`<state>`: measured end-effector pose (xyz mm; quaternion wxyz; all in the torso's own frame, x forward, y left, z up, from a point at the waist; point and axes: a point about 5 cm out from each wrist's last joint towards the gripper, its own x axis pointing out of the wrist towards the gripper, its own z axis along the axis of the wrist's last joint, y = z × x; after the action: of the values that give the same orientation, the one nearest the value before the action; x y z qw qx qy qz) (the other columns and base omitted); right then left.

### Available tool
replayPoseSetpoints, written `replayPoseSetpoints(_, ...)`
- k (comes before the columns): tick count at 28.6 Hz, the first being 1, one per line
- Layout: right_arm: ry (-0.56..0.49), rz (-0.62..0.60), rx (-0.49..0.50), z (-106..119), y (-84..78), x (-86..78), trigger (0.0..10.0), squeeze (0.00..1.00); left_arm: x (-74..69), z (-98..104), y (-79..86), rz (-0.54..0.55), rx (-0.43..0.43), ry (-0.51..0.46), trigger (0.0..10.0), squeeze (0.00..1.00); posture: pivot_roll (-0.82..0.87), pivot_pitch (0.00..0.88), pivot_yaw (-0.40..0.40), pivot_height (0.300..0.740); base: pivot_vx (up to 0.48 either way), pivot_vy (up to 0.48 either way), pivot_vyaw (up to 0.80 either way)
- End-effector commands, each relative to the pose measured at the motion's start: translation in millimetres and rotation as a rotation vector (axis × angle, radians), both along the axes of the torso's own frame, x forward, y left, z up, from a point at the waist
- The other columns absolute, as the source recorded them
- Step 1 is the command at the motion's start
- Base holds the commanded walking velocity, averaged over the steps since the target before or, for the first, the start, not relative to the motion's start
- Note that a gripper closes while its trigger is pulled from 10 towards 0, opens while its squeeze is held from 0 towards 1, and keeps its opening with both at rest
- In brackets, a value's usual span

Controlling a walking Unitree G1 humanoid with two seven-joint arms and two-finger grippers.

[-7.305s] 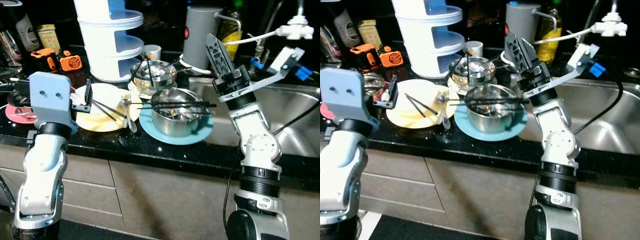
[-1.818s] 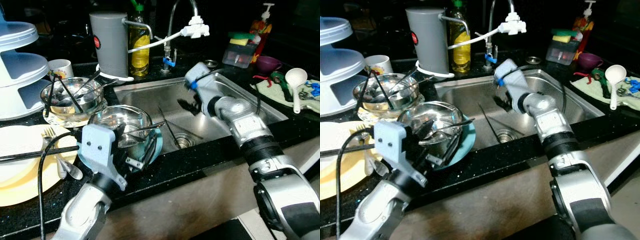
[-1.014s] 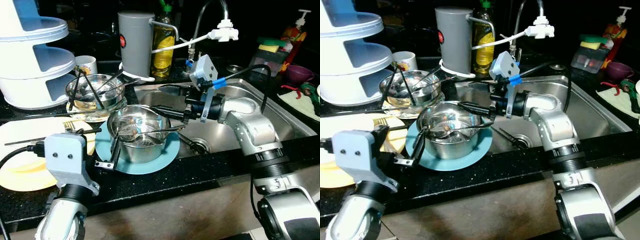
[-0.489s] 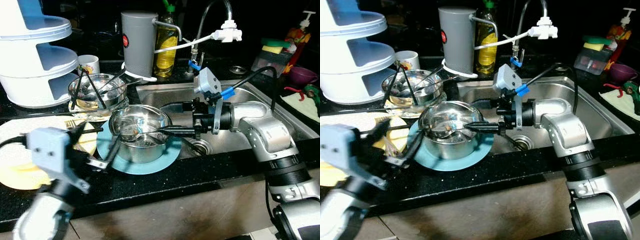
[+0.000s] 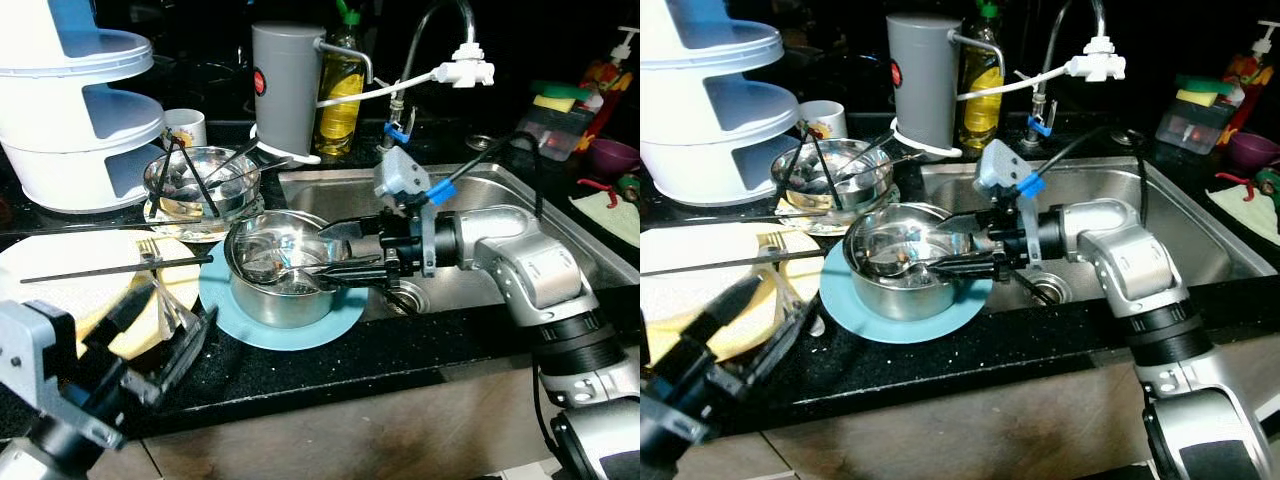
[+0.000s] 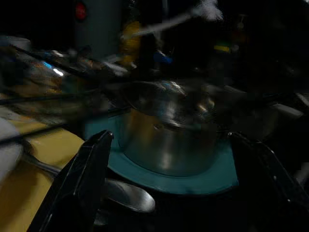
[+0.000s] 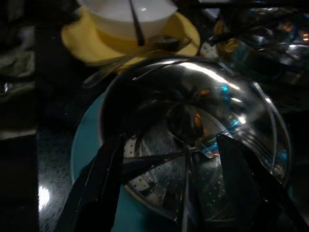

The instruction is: Kitchen organization

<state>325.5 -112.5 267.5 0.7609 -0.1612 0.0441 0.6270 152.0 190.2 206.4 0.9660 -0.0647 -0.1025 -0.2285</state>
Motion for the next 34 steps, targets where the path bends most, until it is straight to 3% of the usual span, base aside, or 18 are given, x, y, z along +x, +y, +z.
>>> replayPoseSetpoints(1, -0.006, -0.023, -0.012, 4.2, 2.1, 2.2, 10.0, 0.0, -2.6, 1.1, -5.3, -0.05, 0.005, -0.001, 10.0, 0.0, 0.11, 0.0, -0.087, 0.74, 0.0, 0.0, 0.0)
replayPoseSetpoints(12, 0.027, -0.078, -0.074, 3.3, 21.7, 6.3, 10.0, 0.0, -2.8, -11.4, -16.5, -0.078, 0.037, 0.042, 10.0, 0.0, 0.11, 0.0, -0.096, 0.74, 0.0, 0.0, 0.0)
replayPoseSetpoints(22, -0.093, -0.179, -0.361, -2.0, 2.2, 18.1, 10.0, 0.0, 2.8, -17.7, -33.1, -0.071, 0.026, 0.04, 10.0, 0.0, 0.1, 0.0, -0.107, 0.74, 0.0, 0.0, 0.0)
replayPoseSetpoints(25, -0.141, -0.153, -0.427, 13.0, -6.1, 20.0, 10.0, 0.0, 6.8, -16.7, -40.1, -0.094, 0.024, 0.027, 10.0, 0.0, 0.09, 0.0, -0.109, 0.74, 0.0, 0.0, 0.0)
replayPoseSetpoints(30, -0.172, -0.124, -0.448, 25.2, -7.4, 20.4, 10.0, 0.0, 9.1, -16.4, -44.9, -0.11, 0.022, 0.018, 10.0, 0.0, 0.08, 0.0, -0.11, 0.74, 0.0, 0.0, 0.0)
replayPoseSetpoints(34, -0.252, 0.006, -0.535, 37.4, 0.1, 14.5, 10.0, 0.0, 11.8, -17.6, -50.6, -0.122, 0.011, 0.011, 10.0, 0.0, 0.07, 0.0, -0.122, 0.74, 0.0, 0.0, 0.0)
